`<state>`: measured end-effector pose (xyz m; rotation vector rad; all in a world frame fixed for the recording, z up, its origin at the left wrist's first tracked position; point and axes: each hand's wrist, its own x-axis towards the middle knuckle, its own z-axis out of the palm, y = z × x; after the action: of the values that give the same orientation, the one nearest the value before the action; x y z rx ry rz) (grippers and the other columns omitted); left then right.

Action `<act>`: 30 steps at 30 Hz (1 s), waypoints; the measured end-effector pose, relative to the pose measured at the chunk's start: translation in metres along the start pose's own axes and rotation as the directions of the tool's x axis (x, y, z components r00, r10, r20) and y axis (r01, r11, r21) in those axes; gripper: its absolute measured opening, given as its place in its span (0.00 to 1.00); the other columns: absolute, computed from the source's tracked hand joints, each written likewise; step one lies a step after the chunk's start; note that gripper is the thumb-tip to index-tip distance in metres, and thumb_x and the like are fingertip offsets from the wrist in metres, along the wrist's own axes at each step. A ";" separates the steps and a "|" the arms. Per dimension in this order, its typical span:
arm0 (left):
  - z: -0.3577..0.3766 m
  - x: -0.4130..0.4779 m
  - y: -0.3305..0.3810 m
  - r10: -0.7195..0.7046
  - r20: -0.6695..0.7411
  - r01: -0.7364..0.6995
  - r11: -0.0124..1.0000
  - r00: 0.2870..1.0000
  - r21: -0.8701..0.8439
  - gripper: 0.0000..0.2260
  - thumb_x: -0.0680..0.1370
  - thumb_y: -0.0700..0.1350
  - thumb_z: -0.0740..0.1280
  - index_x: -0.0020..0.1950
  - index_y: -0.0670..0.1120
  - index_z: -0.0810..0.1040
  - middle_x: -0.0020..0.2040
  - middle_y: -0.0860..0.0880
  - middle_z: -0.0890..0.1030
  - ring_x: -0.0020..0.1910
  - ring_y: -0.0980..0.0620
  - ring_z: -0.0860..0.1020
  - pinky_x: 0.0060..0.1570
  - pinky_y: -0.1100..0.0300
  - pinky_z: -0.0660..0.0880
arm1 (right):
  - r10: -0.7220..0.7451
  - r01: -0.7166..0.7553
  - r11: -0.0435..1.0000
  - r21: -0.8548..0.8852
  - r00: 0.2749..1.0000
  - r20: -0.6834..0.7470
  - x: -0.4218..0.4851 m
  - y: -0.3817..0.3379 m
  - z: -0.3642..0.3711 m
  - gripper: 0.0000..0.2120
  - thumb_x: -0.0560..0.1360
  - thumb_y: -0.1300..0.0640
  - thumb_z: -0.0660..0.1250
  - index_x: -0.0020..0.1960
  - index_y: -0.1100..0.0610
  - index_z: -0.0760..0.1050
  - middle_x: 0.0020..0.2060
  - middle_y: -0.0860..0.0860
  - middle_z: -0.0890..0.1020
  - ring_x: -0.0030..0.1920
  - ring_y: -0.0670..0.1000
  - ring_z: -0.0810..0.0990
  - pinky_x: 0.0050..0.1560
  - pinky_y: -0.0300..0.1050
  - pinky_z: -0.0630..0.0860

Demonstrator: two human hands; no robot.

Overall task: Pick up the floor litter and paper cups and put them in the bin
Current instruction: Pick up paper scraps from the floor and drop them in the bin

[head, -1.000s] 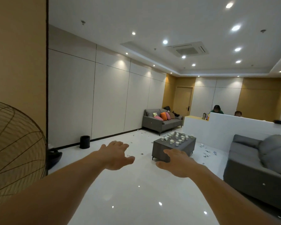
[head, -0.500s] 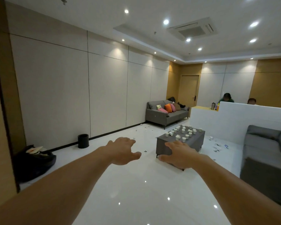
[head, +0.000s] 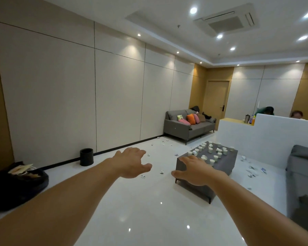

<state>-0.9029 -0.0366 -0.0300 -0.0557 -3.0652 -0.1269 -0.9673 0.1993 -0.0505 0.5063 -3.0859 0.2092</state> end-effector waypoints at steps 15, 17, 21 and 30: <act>0.024 0.348 -0.086 -0.008 -0.011 0.008 1.000 1.000 0.019 0.33 0.77 0.66 0.53 0.78 0.52 0.53 0.78 0.52 0.56 0.76 0.50 0.53 0.72 0.45 0.53 | -0.037 0.037 0.999 0.014 0.999 -0.008 0.356 0.031 0.005 0.42 0.72 0.27 0.59 0.78 0.46 0.55 0.76 0.51 0.60 0.74 0.58 0.61 0.70 0.61 0.65; 0.031 0.392 -0.091 -0.022 -0.015 0.022 1.000 1.000 0.008 0.33 0.76 0.66 0.53 0.77 0.52 0.54 0.77 0.52 0.56 0.76 0.50 0.53 0.72 0.46 0.53 | -0.062 0.062 0.998 0.013 0.998 -0.018 0.405 0.042 0.007 0.42 0.72 0.27 0.59 0.78 0.46 0.54 0.76 0.51 0.60 0.74 0.57 0.60 0.70 0.61 0.64; 0.030 0.481 -0.103 -0.084 -0.021 0.084 0.997 0.996 -0.002 0.32 0.77 0.66 0.53 0.77 0.52 0.54 0.77 0.53 0.56 0.76 0.51 0.52 0.72 0.47 0.52 | -0.094 0.094 0.995 0.015 0.995 -0.013 0.502 0.061 0.002 0.41 0.72 0.27 0.59 0.78 0.46 0.54 0.76 0.50 0.60 0.74 0.57 0.59 0.70 0.60 0.63; 0.055 0.660 -0.163 -0.151 0.011 0.151 0.984 0.988 -0.090 0.33 0.76 0.67 0.54 0.78 0.54 0.53 0.78 0.54 0.56 0.76 0.51 0.53 0.73 0.48 0.53 | -0.160 0.161 0.987 -0.007 0.986 0.049 0.700 0.063 0.023 0.40 0.72 0.27 0.58 0.78 0.46 0.54 0.76 0.50 0.59 0.75 0.57 0.58 0.69 0.60 0.62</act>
<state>-1.5709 -0.1720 -0.0482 0.1722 -3.0633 -0.2747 -1.6503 0.0331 -0.0611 0.7662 -3.0697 0.1812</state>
